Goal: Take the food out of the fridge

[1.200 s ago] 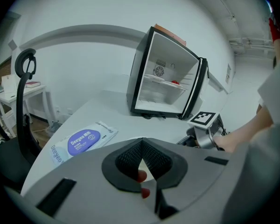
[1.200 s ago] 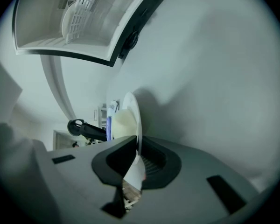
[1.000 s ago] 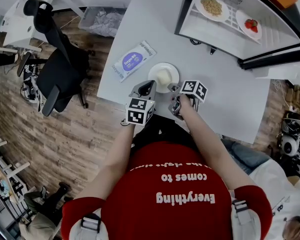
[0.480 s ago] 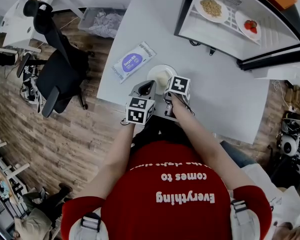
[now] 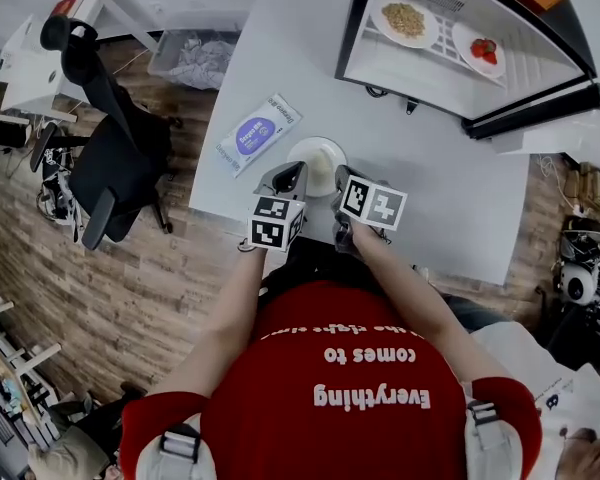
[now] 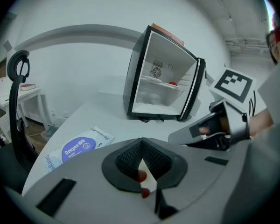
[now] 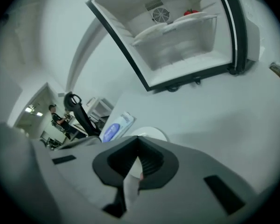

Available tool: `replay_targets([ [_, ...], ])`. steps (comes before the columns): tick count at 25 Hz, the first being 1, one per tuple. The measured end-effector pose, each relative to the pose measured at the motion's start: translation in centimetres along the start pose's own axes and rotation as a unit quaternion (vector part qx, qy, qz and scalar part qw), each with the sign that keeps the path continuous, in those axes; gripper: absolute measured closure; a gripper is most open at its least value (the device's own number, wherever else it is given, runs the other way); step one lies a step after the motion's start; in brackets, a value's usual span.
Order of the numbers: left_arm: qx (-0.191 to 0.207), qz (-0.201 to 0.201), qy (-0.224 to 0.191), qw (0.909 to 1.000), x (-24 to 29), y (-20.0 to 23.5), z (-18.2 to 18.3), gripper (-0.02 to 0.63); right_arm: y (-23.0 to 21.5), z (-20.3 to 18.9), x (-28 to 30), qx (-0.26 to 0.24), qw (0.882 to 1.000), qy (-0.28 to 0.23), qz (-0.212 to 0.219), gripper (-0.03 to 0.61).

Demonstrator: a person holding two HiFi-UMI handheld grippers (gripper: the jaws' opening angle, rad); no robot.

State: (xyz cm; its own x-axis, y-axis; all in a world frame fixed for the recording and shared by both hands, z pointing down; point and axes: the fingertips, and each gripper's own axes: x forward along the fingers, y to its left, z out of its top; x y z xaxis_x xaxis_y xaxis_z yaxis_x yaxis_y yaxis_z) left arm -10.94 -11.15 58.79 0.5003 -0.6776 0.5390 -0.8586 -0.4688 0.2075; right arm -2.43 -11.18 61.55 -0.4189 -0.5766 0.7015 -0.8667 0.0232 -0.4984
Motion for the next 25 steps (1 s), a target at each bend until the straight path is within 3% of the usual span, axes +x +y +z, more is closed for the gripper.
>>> replay_targets([
  [4, 0.002, -0.007, -0.013, 0.9999, -0.5, -0.6, 1.3, 0.615, 3.2, 2.5, -2.4, -0.075, 0.993, -0.075, 0.059, 0.566],
  [8, 0.007, -0.015, -0.032, 0.9994, -1.3, -1.8, 3.1, 0.615, 5.8, 3.4, -4.7, -0.184, 0.971, -0.138, 0.067, 0.566],
  [11, 0.015, -0.024, -0.047, 0.9985, -1.8, -3.1, 4.4, 0.615, 7.2, 3.8, -6.0, -0.235, 0.955, -0.170, 0.064, 0.566],
  [14, 0.017, -0.033, -0.057, 0.9977, -1.8, -3.9, 5.5, 0.615, 7.9, 4.6, -6.7, -0.245, 0.949, -0.188, 0.065, 0.566],
  [25, 0.046, -0.054, -0.070, 0.9950, -0.8, -6.0, 7.4, 0.615, 6.8, 5.8, -7.8, -0.235, 0.949, -0.206, 0.052, 0.566],
])
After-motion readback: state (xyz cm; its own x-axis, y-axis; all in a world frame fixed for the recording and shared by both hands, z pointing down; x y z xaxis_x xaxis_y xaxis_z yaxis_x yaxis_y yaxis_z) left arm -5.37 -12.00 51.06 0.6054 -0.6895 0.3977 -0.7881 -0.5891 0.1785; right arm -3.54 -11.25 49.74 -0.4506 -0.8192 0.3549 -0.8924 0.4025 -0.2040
